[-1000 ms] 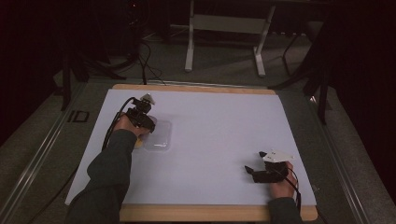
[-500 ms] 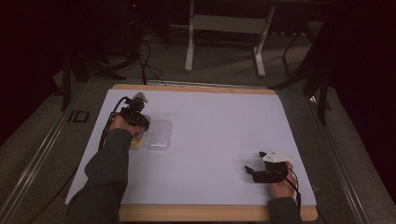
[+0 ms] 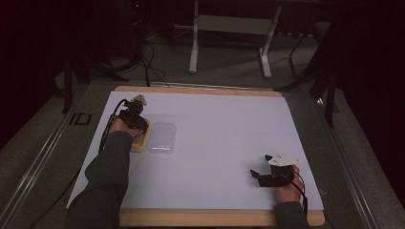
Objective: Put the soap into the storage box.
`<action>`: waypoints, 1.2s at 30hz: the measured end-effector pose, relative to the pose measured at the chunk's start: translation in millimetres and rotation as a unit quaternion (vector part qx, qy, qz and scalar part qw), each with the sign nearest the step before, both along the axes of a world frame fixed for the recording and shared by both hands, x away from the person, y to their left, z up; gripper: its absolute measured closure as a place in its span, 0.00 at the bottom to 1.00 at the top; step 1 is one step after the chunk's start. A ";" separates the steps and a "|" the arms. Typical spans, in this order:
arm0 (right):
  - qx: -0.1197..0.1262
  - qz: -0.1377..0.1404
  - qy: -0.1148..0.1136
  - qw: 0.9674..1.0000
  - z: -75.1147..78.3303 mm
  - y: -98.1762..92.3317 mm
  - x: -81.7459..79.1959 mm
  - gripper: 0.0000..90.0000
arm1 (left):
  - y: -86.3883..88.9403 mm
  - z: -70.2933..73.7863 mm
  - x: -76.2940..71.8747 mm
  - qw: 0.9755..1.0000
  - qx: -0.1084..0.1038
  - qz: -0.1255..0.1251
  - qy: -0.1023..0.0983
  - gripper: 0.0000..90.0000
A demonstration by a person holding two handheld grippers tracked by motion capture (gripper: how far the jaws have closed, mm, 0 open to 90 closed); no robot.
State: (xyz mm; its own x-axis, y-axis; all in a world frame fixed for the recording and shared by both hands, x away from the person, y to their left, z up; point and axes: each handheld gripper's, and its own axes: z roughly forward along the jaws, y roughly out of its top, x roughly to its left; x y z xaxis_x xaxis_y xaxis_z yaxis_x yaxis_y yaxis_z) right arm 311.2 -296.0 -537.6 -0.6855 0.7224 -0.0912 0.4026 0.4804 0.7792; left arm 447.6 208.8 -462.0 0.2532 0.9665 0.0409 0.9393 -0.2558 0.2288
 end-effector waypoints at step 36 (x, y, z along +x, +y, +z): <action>-0.003 0.002 0.000 1.000 0.0 0.3 -0.1 0.16 | 9.0 -17.7 10.7 0.999 0.018 0.026 0.032 0.45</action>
State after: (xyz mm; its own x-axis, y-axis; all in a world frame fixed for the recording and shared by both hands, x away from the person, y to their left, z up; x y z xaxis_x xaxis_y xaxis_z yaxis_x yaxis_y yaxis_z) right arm 311.2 -295.7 -537.6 -0.6876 0.7198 -0.0951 0.4012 0.4859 0.7765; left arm 458.3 217.8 -479.7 0.2064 0.9765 0.0617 0.9638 -0.2137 0.1593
